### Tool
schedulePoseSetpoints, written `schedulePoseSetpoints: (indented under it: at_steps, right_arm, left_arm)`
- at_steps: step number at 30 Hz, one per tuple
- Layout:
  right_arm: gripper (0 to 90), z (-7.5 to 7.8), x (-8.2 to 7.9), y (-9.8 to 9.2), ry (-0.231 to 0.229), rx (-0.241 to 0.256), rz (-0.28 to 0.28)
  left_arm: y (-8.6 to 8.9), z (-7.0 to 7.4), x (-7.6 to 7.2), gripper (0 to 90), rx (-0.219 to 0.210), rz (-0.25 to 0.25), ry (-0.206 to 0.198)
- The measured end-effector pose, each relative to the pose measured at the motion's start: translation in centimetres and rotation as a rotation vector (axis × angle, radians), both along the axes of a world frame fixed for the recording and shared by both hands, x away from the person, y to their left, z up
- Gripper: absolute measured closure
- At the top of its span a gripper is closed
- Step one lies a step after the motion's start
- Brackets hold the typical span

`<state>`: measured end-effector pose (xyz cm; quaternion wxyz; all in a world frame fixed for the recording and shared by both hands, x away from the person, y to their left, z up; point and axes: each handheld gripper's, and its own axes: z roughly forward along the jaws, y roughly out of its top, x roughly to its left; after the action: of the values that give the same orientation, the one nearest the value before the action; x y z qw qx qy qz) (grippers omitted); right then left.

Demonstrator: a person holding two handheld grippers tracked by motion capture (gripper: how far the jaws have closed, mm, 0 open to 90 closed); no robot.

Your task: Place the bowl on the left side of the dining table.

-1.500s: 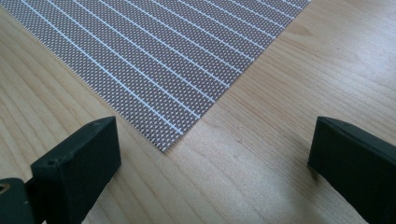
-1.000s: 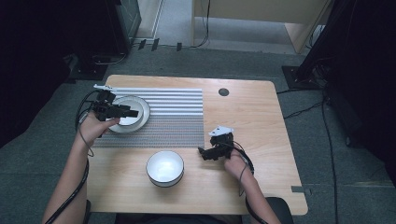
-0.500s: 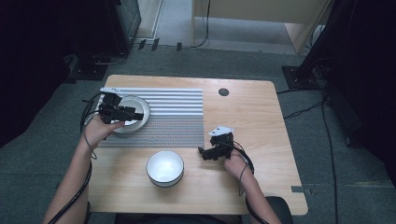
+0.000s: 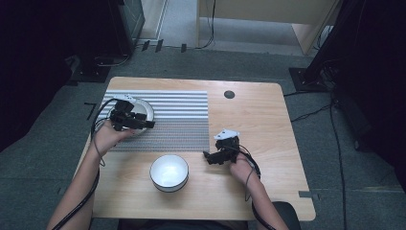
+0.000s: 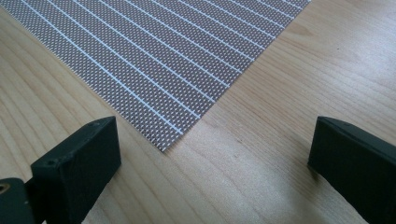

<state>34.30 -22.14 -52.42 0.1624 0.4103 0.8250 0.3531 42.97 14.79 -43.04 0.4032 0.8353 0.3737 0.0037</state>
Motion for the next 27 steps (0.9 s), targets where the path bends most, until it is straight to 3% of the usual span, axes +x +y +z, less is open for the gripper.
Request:
schedulePoseSetpoints:
  at_steps: [12,22,23,27]
  right_arm:
    - [1.6,0.0,0.0,0.0,0.0,0.0,0.0]
    - [1.6,0.0,0.0,0.0,0.0,0.0,0.0]
    - [1.6,0.0,0.0,0.0,0.0,0.0,0.0]
    - [1.6,0.0,0.0,0.0,0.0,0.0,0.0]
  left_arm:
    - [-1.1,-1.2,-0.5,34.0,-0.017,-0.026,-0.024]
    - [-1.9,-2.3,-0.7,33.5,0.011,-0.035,-0.034]
    - [-2.0,-2.6,-0.9,33.5,0.014,-0.023,-0.069]
    - [-2.4,-3.1,-1.0,33.4,0.006,-0.029,-0.077]
